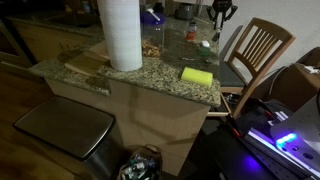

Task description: Pick up the keys and put them in between the ear pods and the green object

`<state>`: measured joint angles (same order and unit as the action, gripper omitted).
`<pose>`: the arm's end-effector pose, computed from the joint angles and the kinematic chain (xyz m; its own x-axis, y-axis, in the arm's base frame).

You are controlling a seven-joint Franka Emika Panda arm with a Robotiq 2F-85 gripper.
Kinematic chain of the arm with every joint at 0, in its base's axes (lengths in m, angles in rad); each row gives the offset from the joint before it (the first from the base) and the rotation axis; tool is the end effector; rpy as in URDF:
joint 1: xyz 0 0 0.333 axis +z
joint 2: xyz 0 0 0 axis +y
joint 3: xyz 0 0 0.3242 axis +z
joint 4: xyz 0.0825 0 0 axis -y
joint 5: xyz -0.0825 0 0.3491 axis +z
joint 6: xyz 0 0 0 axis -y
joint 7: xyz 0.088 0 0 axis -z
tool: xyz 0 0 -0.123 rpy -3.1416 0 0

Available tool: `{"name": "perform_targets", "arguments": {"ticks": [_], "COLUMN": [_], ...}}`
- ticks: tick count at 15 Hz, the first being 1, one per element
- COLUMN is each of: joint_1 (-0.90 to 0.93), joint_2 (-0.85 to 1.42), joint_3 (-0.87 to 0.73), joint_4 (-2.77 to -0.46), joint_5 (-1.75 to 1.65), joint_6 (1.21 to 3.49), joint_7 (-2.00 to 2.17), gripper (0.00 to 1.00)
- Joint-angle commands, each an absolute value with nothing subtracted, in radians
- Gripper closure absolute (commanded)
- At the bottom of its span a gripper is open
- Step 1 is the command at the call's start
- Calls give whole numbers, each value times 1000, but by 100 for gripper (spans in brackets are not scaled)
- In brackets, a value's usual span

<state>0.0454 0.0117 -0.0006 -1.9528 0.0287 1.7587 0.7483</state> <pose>0.5007 0.0254 0.4601 0.7398 -0.6516 -0.1678 -0.6408 -0.7584 0.1197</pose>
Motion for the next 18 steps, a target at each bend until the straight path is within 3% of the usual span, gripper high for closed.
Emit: {"name": "perform_targets", "arguments": {"ticks": [1,7,18], "joint_1": [35,45,47], "joint_2": [55,23,22], "joint_3": [5,15,24], "joint_4": [-1941,-2025,-2056], "joint_5": [76,97,111], "joint_6": [1764,1923,1972], "joint_7": [699,682,643], "gripper": [93,93,93]}}
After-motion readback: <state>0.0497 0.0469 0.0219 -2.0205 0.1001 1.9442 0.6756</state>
